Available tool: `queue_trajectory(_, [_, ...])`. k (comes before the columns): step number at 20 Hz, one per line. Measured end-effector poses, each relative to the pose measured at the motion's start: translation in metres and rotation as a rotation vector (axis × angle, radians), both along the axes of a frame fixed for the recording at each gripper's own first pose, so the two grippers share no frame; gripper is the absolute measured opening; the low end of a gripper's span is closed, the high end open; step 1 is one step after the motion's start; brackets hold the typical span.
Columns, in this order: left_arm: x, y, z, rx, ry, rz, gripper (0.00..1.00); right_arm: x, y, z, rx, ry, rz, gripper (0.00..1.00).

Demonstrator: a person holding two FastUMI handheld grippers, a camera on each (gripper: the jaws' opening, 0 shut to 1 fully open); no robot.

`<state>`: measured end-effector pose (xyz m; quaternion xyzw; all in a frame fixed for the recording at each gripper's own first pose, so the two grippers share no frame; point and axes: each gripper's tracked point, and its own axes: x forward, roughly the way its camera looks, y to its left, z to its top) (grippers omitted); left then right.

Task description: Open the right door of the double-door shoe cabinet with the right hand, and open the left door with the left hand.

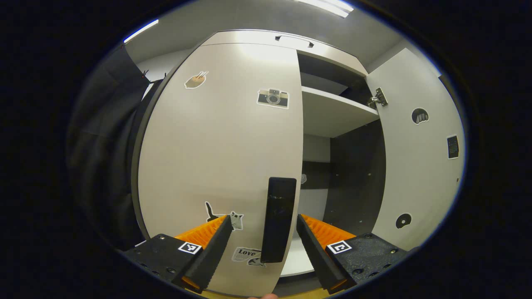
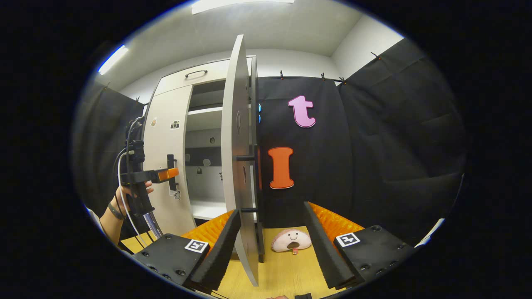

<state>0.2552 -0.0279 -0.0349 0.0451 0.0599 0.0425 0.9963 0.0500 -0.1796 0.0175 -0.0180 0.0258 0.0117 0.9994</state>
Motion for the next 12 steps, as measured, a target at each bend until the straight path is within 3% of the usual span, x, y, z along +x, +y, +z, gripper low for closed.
queue_trajectory(5, [0.002,0.005,-0.002,0.034,-0.007,0.038,0.92,-0.008,0.010,-0.004,0.016,0.006,0.021,0.96])
queue_trajectory(8, [0.007,-0.011,-0.003,0.065,0.003,-0.023,0.80,-0.008,0.011,-0.007,0.013,0.015,0.026,0.96])
queue_trajectory(11, [0.001,-0.021,-0.005,0.041,-0.005,-0.081,0.27,-0.009,0.015,-0.007,0.020,0.025,0.034,0.96])
queue_trajectory(12, [0.002,-0.018,-0.005,0.033,-0.002,-0.075,0.25,-0.009,0.016,-0.006,0.023,0.025,0.038,0.96])
